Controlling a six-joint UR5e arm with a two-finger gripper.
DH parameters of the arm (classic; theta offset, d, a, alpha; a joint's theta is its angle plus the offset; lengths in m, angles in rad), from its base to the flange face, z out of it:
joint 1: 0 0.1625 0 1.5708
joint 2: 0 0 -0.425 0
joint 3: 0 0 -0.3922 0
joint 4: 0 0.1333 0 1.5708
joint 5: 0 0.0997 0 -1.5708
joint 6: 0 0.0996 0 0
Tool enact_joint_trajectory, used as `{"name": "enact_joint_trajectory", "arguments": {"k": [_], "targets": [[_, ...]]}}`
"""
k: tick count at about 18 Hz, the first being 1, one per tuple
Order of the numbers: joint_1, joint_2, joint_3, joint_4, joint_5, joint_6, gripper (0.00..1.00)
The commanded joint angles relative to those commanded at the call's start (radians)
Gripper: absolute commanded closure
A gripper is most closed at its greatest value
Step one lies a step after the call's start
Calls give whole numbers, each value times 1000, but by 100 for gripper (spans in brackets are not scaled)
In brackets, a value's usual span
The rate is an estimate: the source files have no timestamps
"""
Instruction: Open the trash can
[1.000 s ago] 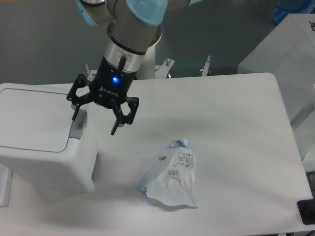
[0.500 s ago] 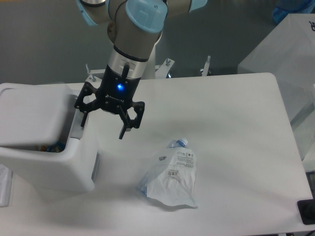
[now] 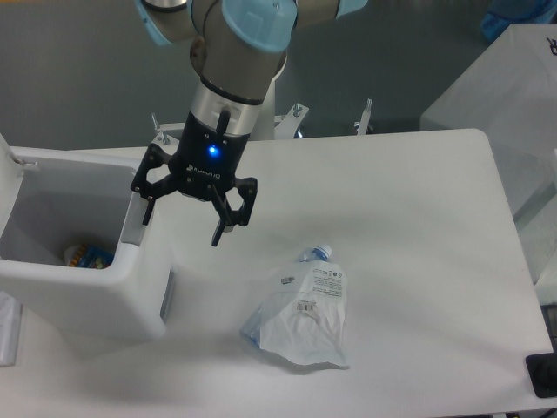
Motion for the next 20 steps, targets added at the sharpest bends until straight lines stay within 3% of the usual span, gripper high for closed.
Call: {"name": "enact_joint_trajectory", "arguments": {"k": [5,12,16,20], "targets": [[86,-77,29,5,9,34,0],[186,-274,149,51,167,170,0],[190,-308,151,49,256,254,0],[187,-334,150,46,343,443,0]]}}
